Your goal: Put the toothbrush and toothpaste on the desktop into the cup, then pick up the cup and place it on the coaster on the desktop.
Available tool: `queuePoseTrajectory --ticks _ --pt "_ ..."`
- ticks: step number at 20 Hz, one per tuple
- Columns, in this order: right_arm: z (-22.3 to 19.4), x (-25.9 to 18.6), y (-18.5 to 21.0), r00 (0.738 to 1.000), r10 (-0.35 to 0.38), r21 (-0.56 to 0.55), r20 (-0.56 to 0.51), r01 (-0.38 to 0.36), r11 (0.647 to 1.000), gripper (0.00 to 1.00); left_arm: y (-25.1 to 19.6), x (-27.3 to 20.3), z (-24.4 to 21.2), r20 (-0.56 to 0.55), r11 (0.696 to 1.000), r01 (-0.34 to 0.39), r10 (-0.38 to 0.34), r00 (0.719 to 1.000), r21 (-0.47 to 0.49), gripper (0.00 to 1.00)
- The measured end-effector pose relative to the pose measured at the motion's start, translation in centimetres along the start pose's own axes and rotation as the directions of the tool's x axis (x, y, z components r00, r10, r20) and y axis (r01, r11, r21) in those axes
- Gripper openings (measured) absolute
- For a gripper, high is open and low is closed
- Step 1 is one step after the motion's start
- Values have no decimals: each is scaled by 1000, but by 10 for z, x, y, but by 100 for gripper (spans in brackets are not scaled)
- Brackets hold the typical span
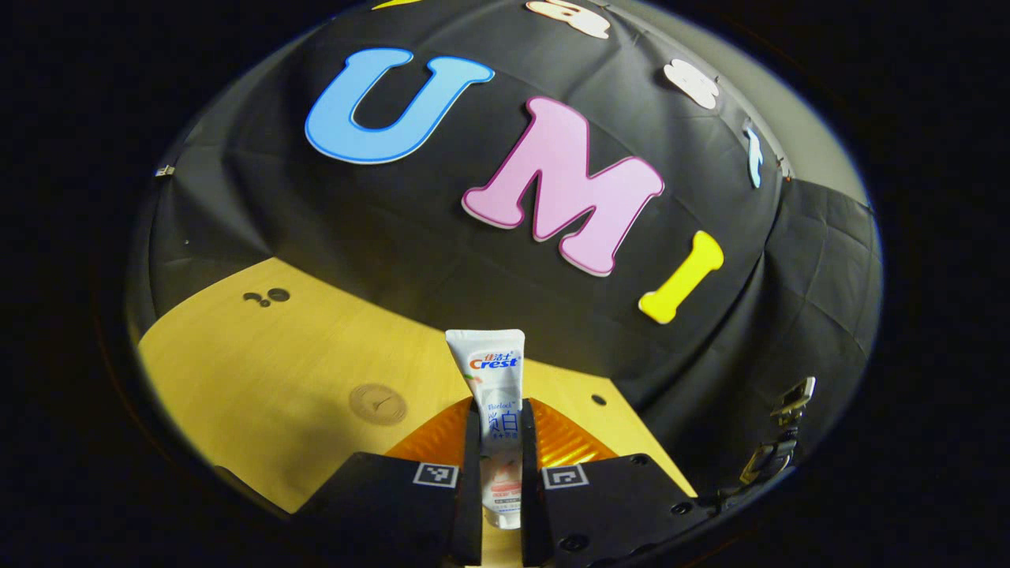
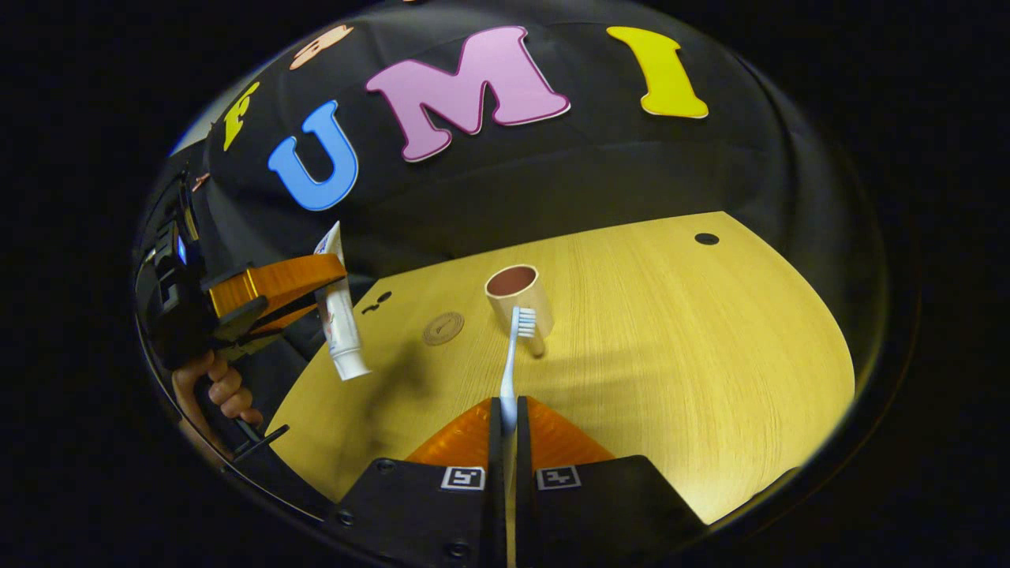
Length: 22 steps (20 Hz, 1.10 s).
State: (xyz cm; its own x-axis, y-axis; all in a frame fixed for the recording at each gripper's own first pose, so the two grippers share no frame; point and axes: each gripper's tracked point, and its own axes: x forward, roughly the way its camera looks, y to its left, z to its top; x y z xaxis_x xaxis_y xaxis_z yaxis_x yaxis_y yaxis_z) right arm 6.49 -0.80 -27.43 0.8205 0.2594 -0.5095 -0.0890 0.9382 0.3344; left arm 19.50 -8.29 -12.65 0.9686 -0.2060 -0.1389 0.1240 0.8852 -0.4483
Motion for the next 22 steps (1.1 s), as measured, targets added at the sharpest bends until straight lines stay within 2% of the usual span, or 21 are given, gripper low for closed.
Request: queuePoseTrajectory --ticks 3,4,5,8,13,18,22 --pt "12 8 -15 998 50 -23 24 -49 999 9 -16 49 15 91 998 45 -42 995 -39 24" --pt "11 9 -18 998 59 -24 21 -58 998 9 -17 65 20 118 998 48 -44 992 -36 19" --pt "10 13 -24 998 62 -20 16 -62 998 9 -16 81 21 141 999 42 -39 989 -22 24" --pt "9 19 -37 999 54 -21 7 -54 998 9 -7 126 20 180 1000 10 -12 984 15 24" --pt "15 23 -43 997 69 2 16 -69 998 9 14 178 -23 121 999 -43 41 992 13 24" --pt "32 34 -52 997 63 24 45 -65 998 9 27 196 -66 42 994 -71 68 997 79 24" --pt "47 44 -54 996 62 20 68 -63 998 9 29 198 -86 1 993 -67 67 998 95 25"
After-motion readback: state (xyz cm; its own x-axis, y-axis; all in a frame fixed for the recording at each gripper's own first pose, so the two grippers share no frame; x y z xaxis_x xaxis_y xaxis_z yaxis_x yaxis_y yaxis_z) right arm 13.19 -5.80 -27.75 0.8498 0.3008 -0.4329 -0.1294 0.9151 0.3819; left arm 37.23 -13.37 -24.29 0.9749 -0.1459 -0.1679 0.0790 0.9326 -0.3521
